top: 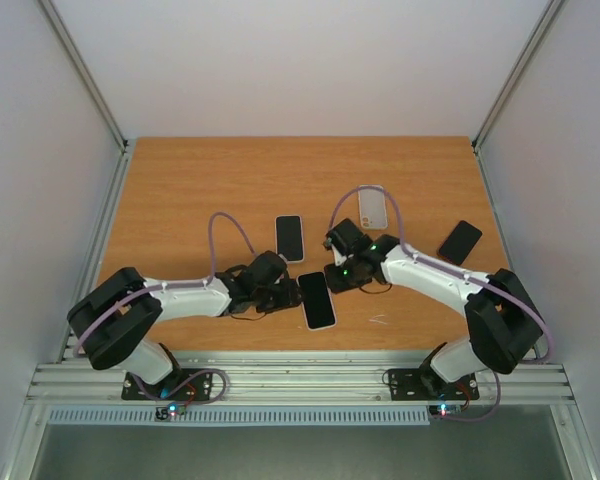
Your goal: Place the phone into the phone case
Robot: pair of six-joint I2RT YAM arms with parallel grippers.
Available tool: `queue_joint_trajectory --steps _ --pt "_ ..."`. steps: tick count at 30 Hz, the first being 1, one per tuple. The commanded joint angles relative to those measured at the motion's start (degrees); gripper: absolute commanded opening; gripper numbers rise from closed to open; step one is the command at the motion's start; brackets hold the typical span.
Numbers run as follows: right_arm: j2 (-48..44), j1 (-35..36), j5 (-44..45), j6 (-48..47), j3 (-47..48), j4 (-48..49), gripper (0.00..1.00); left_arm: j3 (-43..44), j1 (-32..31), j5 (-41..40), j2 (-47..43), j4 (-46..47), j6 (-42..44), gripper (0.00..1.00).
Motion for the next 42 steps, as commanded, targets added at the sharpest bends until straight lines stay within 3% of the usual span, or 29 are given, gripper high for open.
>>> queue_joint_trajectory --steps 1,14,23,29,42 --pt "1.91 -4.98 -8.49 -5.05 3.57 0.89 0.26 3.74 2.01 -1.93 1.84 -6.09 3.85 0.53" --pt "13.73 -9.98 -14.78 -7.27 9.91 3.18 0.19 11.81 3.55 -1.09 8.96 -11.95 8.97 0.45" --pt "20.40 -10.17 -13.20 -7.49 11.56 2.21 0.11 14.14 3.57 -0.65 13.77 -13.74 9.86 0.34" --pt "25.55 -9.92 -7.90 -6.53 12.48 -2.52 0.08 14.34 3.01 -1.60 15.54 -15.32 10.45 0.33" --pt "35.48 -4.86 3.62 -4.77 17.49 -8.07 0.10 16.70 1.01 -11.35 17.00 -25.58 12.23 0.33"
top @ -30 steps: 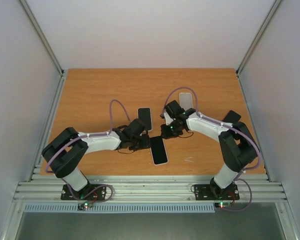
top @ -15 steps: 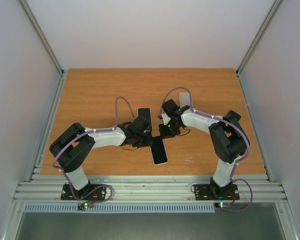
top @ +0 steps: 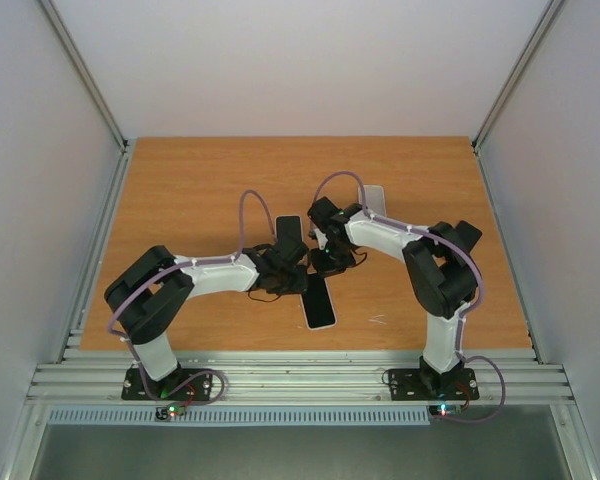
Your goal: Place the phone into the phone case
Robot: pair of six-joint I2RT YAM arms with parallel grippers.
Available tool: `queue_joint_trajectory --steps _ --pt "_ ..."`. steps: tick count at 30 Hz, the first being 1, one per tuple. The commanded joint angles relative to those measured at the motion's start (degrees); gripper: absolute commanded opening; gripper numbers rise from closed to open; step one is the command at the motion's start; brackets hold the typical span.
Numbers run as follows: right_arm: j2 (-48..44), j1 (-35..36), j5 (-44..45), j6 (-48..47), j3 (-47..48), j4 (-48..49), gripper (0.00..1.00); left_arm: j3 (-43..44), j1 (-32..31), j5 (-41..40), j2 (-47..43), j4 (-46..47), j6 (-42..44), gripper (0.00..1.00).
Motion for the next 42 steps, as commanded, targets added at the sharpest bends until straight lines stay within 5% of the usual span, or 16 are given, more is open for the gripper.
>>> queue_joint_trajectory --steps 1,15,25,35,38,42 --pt "9.34 2.38 10.63 1.18 -2.82 0.92 0.11 -0.68 -0.44 -7.16 4.33 -11.45 1.75 0.33" --pt "-12.70 3.23 4.85 2.49 -12.44 7.40 0.27 2.09 -3.05 -12.82 8.04 -18.65 2.62 0.32" --pt "-22.01 3.19 0.23 4.72 -19.80 10.32 0.30 -0.09 -4.99 -14.13 -4.81 -17.05 0.11 0.45" --pt "-19.57 2.92 -3.63 5.10 -20.96 12.92 0.32 -10.35 -5.21 -9.40 -15.62 -7.21 -5.22 0.58" --pt "-20.13 3.49 -4.40 5.05 -22.27 12.92 0.38 -13.12 -5.23 -10.10 -18.70 -5.93 -6.51 0.63" --pt "-22.17 6.52 -0.51 5.49 -23.44 11.86 0.59 -16.52 -5.22 -14.19 -23.86 -5.97 -8.38 0.73"
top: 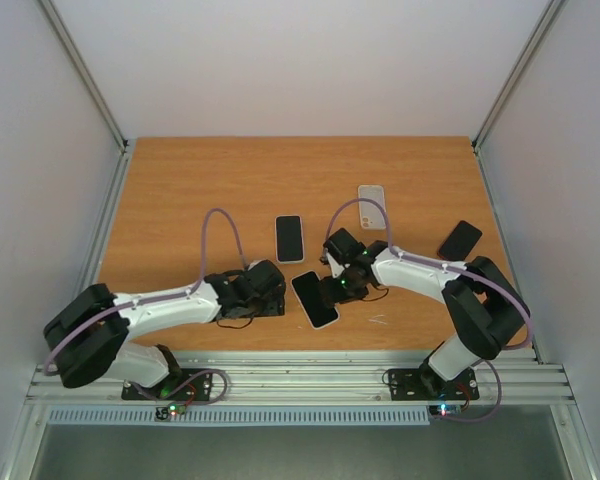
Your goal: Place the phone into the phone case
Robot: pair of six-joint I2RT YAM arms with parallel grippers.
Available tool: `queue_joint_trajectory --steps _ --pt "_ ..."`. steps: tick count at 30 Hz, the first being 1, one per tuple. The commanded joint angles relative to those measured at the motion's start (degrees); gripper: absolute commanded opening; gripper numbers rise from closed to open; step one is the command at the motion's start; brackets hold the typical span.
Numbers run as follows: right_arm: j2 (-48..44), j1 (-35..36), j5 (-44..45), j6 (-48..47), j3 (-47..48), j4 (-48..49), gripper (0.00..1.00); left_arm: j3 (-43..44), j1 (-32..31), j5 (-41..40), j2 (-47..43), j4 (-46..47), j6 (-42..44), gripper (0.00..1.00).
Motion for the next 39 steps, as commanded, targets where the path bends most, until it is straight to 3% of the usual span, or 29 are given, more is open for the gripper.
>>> queue_joint_trajectory --steps 1,8,11,19,36,39 --pt "-2.68 3.63 3.52 0.73 -1.10 -0.95 0.64 -3.38 -0.21 -4.73 -5.44 2.54 -3.31 0.76" --pt "-3.08 10.52 13.97 2.00 1.69 -5.34 0.98 -8.96 -0.13 -9.19 -10.74 2.33 -6.15 0.93" --pt "-1.20 13.21 17.65 2.92 3.37 -6.08 0.98 -11.05 -0.14 -10.57 -12.58 2.43 -7.69 0.99" --pt "5.13 17.50 22.73 4.92 8.58 -8.10 0.98 -13.87 -0.12 -12.69 -14.96 3.25 -9.20 0.99" --pt "11.45 17.56 20.38 6.15 9.10 -5.44 0.98 -16.82 -0.12 -10.96 -12.13 9.61 -8.99 0.99" --pt "11.64 17.55 20.74 6.15 8.64 -5.48 0.95 -18.28 -0.11 -10.95 -11.27 12.49 -8.95 0.99"
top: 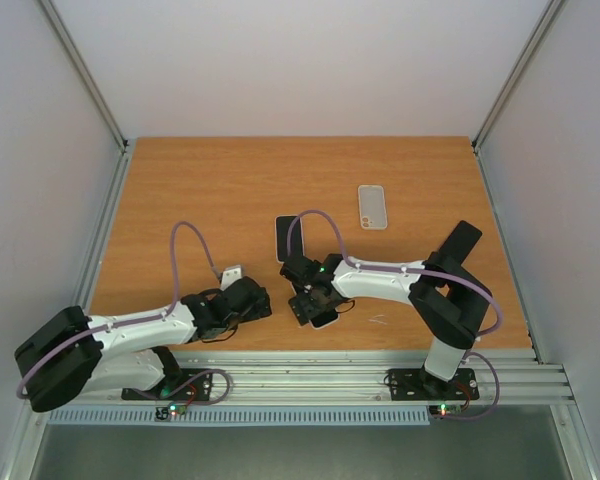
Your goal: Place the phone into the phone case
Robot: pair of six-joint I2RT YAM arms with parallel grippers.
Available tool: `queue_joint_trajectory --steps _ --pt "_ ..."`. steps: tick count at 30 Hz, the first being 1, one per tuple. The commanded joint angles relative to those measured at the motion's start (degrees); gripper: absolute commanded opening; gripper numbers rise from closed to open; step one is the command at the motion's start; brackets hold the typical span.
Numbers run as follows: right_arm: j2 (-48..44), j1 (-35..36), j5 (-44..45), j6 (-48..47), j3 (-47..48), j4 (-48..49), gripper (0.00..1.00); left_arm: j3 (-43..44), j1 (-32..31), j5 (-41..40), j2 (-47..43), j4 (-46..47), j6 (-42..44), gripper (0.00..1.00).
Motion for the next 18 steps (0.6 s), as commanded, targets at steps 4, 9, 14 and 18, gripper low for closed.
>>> queue_joint_trajectory --steps 4,9,14,18 --pt "0.73 0.14 1.34 3.55 -1.75 0.05 0.86 -3.97 -0.12 -0.10 3.12 7.03 -0.77 0.99" --pt "-3.32 -1.91 3.27 4.78 -3.63 -0.90 0.80 -4.74 -0.12 -0.05 2.66 9.55 0.40 0.99" --pt "-6.47 -5.25 4.57 5.54 -3.56 -1.64 0.75 -6.41 -0.12 -0.89 0.31 11.39 1.63 0.99" --pt "-6.92 -9.48 4.15 4.72 -1.41 -1.44 0.73 -6.61 -0.12 -3.90 -4.09 10.07 4.25 0.99"
